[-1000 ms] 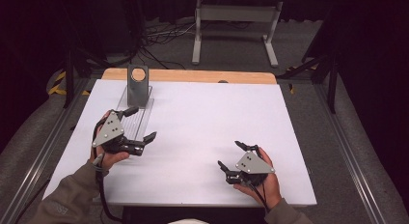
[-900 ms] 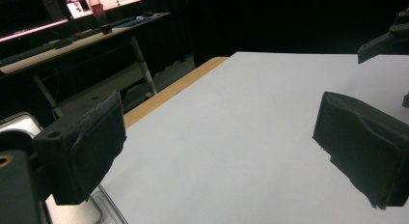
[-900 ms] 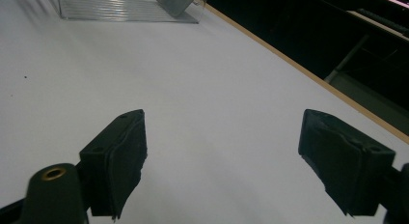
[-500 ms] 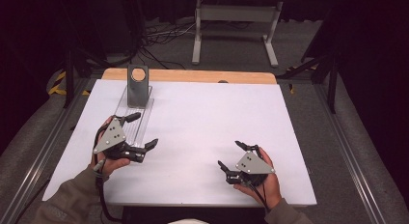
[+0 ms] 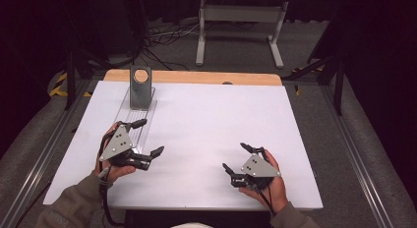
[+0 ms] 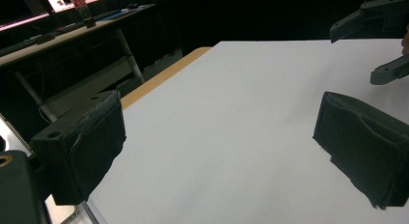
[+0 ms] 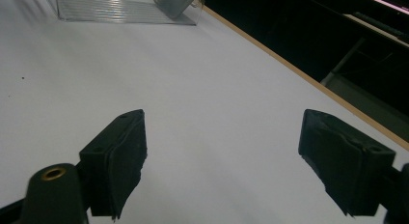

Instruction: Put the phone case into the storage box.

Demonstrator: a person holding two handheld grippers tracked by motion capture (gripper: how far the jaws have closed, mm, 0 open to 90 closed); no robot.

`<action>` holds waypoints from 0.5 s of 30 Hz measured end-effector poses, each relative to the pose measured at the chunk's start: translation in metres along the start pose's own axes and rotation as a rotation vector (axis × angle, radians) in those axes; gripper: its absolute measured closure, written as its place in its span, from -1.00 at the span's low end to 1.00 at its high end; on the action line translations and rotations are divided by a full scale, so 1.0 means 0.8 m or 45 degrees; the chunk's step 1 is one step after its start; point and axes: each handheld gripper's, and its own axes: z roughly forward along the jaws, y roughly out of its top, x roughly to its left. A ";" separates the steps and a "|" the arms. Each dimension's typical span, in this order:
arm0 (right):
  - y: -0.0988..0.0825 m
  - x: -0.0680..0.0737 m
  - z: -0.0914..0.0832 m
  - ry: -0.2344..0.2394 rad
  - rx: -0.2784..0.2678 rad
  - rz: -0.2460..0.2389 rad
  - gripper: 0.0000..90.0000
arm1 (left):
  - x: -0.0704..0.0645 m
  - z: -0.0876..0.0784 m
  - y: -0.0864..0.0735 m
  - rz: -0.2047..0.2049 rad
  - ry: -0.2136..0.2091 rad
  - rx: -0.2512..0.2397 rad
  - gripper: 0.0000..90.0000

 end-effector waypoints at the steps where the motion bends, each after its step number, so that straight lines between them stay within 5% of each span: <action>1: 0.000 0.000 0.000 -0.002 0.001 0.001 -0.60 | 0.000 0.000 0.000 0.002 -0.005 -0.001 -0.89; 15: 0.002 -0.002 -0.003 0.013 -0.018 0.014 -0.63 | -0.014 -0.007 -0.004 0.006 -0.024 0.012 -0.89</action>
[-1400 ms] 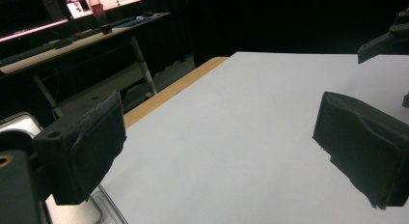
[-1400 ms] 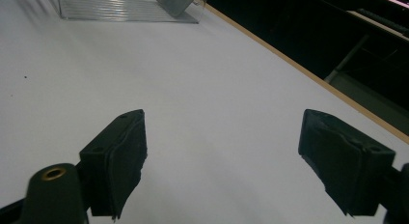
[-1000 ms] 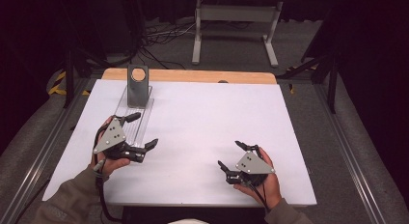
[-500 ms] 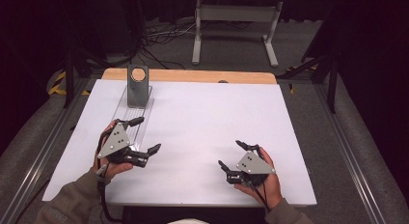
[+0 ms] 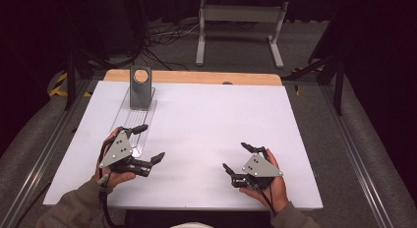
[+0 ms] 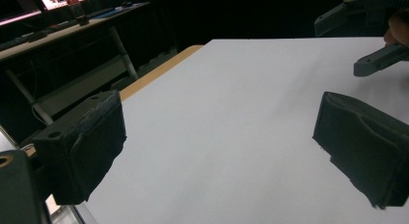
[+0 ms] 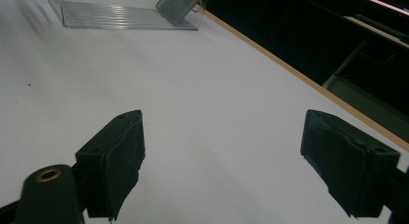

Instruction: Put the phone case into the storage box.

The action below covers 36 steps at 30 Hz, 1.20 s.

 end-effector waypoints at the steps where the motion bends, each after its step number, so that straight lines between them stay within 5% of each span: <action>1: 0.000 0.000 0.000 -0.001 0.000 0.002 -0.63 | -0.002 0.000 -0.001 -0.012 -0.004 0.000 -0.89; 20: 0.002 0.001 -0.001 0.004 -0.006 -0.007 -0.64 | -0.018 0.000 -0.017 0.014 0.013 0.052 -0.88; 36: 0.002 0.004 -0.001 0.011 -0.014 -0.023 -0.66 | -0.015 -0.003 -0.046 -0.078 0.023 0.100 -0.86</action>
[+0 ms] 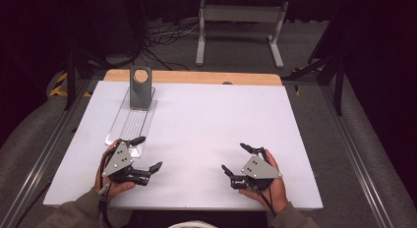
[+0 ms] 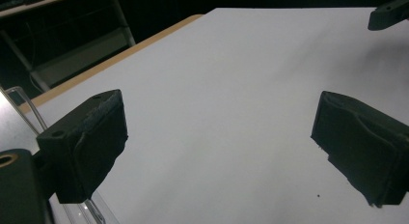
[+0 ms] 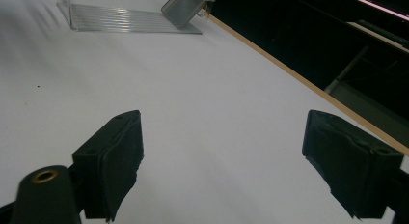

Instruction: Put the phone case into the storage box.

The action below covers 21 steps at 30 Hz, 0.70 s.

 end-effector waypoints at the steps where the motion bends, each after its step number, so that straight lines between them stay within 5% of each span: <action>1: 0.000 0.000 0.000 -0.001 0.001 0.000 -0.66 | 0.000 0.000 -0.002 0.001 -0.001 0.003 -0.86; 10: -0.002 0.000 0.002 0.001 0.012 -0.003 -0.66 | 0.005 -0.002 -0.012 -0.050 -0.018 0.011 -0.85; 21: -0.002 -0.001 -0.001 0.004 0.004 0.014 -0.66 | 0.003 -0.004 -0.008 -0.039 0.001 0.011 -0.85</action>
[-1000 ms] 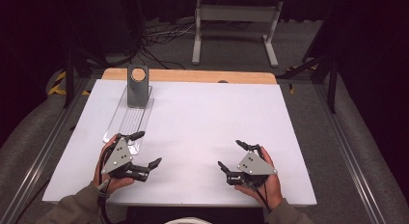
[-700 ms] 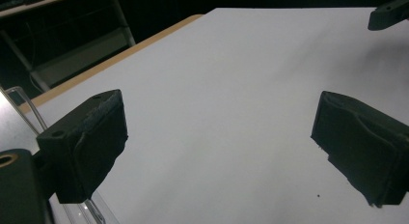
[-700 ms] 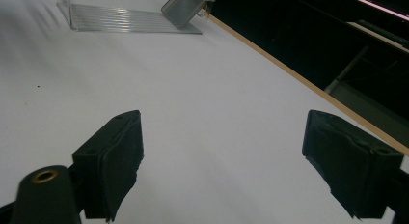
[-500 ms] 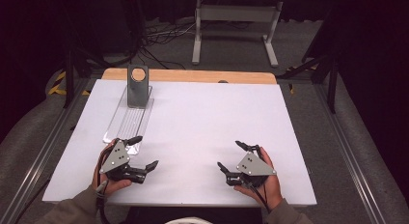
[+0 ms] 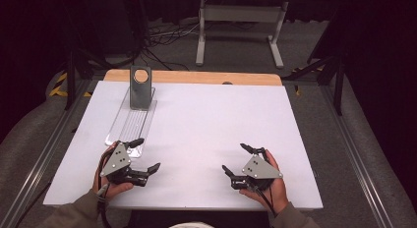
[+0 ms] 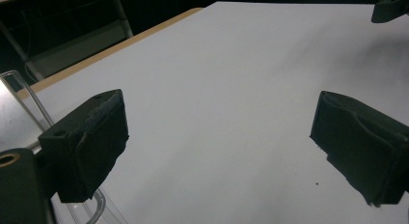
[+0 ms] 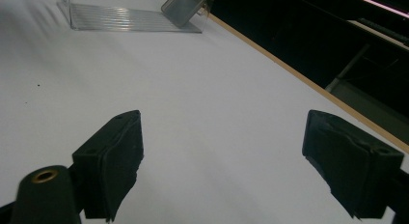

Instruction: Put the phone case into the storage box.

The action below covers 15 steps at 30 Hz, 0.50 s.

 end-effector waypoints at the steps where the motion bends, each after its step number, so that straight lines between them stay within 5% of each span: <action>1: 0.000 0.000 0.000 0.000 0.001 0.000 -0.66 | 0.000 0.000 0.000 -0.004 0.004 -0.006 -0.85; 15: 0.003 0.006 0.002 -0.007 0.007 -0.031 -0.66 | 0.001 -0.003 -0.001 0.004 -0.016 -0.010 -0.85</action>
